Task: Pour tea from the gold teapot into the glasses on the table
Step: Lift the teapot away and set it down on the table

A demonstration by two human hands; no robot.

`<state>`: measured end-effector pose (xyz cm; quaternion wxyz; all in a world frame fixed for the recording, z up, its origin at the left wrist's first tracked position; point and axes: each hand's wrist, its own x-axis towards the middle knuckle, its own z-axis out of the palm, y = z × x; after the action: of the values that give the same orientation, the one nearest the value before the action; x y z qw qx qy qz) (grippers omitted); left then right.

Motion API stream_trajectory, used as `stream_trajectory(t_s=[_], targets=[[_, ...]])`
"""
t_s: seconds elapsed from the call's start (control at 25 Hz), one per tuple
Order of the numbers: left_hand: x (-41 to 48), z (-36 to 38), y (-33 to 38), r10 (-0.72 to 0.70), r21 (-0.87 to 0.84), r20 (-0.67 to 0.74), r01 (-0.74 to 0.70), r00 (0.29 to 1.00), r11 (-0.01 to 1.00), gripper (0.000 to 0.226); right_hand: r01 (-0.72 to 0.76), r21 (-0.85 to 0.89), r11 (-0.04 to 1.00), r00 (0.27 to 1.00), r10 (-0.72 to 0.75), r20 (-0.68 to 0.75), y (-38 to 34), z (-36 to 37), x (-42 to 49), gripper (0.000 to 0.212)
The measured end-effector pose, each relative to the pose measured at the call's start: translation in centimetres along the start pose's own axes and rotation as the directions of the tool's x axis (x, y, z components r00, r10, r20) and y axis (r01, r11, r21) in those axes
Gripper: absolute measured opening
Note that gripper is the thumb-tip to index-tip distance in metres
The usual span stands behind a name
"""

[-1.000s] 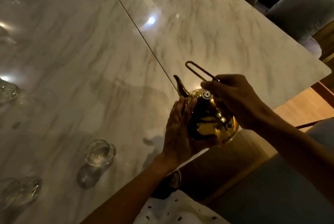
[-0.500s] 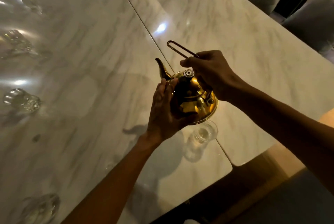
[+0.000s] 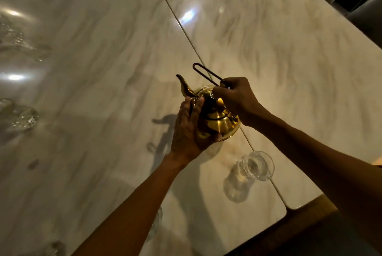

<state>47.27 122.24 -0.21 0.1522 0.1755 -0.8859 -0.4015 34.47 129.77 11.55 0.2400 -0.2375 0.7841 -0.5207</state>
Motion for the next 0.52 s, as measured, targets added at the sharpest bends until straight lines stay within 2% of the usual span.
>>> stream_trajectory(t_s=[0.24, 0.52], targets=[[0.5, 0.8, -1.4, -0.007, 0.018, -0.029, 0.008, 1.0, 1.0, 0.106, 0.015, 0.028, 0.999, 1.0, -0.015, -0.006, 2.0, 0.8, 1.0, 0.042], [1.1, 1.8, -2.2, -0.041, 0.05, -0.096, 0.046, 0.995, 0.998, 0.107, 0.028, 0.039, 0.999, 0.999, -0.029, 0.021, 3.2, 1.3, 2.1, 0.04]])
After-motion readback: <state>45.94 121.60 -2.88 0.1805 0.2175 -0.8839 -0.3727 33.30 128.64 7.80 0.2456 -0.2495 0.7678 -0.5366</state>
